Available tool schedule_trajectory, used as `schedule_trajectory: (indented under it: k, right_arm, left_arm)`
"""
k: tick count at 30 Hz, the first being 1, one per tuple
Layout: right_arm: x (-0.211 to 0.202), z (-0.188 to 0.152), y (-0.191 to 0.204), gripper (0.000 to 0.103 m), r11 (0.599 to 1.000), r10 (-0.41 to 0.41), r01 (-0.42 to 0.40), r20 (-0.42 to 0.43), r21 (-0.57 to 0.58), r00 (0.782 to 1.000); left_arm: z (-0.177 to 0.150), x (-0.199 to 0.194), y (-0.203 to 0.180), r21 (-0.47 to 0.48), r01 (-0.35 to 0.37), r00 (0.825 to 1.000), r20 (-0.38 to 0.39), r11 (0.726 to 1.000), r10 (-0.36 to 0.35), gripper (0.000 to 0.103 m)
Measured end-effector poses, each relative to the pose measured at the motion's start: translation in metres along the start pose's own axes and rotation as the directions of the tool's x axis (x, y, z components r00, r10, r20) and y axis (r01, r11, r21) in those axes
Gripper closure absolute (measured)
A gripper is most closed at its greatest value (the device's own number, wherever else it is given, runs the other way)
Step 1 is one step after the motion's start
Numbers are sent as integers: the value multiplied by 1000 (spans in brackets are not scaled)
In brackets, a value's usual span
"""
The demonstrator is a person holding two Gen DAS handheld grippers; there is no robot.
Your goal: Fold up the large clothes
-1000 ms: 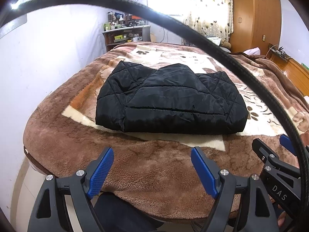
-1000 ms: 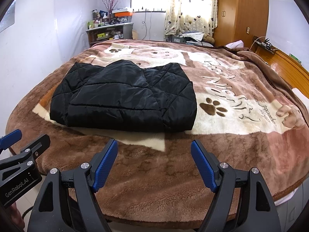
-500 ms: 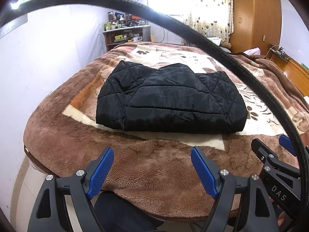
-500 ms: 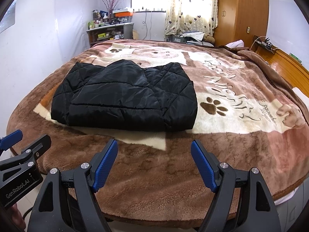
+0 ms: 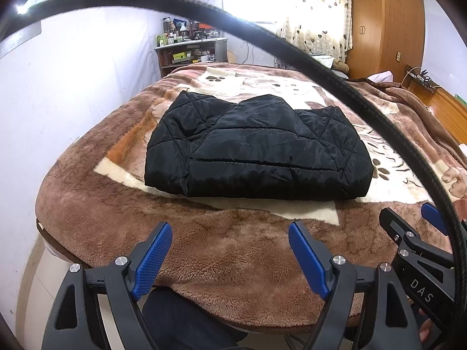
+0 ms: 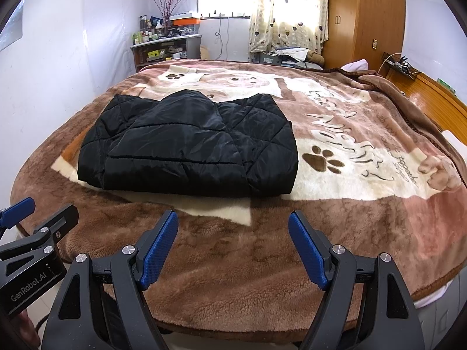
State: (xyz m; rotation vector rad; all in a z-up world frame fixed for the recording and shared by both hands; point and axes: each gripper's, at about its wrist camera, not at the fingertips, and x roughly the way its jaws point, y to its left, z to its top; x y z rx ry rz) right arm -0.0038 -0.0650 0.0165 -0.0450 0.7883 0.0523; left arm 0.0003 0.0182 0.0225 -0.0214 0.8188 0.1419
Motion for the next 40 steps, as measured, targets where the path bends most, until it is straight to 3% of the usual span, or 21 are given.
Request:
schedule_trajectory:
  k: [40]
  right_arm:
    - [-4,-2,5,25,1000,4,-4,-6,7,1000]
  left_arm:
    - [-4,5,-1,-4,-10,1000,-15,1000,10,21]
